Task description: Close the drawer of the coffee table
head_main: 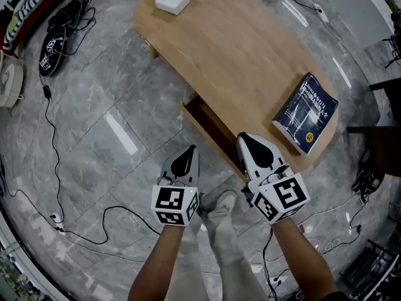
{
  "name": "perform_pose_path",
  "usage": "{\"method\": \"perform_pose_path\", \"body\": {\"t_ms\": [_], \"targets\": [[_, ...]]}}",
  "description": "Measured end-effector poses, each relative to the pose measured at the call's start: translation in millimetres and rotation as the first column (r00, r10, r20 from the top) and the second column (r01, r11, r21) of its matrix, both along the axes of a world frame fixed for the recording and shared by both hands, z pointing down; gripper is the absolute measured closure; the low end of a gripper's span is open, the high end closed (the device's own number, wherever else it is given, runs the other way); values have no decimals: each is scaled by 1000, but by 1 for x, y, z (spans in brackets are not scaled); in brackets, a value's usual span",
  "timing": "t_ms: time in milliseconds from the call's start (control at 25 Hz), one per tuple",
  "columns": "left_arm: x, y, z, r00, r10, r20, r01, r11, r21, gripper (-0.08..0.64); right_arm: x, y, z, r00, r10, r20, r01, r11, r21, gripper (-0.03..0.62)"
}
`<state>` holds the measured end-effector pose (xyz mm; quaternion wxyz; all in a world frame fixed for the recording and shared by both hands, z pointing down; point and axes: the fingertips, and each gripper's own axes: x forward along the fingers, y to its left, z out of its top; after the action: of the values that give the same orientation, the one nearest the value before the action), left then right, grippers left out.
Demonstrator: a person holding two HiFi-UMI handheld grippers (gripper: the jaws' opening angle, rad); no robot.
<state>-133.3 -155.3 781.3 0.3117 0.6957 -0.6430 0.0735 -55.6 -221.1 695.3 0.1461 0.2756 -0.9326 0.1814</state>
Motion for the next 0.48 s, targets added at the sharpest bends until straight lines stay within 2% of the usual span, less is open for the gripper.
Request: {"method": "perform_pose_path", "body": {"t_ms": [120,320,480], "targets": [[1,1,9,1000,-4,-11,4,1000,-6,558,2,-1,4,1000,7,1,-6,1000,-5,580],[9,1,25,999,36,-21,-36,999,30,558,4,-1,11,1000,6,0,-6,1000,-13,580],[18,1,42,995,103,8,-103,995,17,558,8,-2,16,1000,8,-3,-8,1000,-16,580]]}}
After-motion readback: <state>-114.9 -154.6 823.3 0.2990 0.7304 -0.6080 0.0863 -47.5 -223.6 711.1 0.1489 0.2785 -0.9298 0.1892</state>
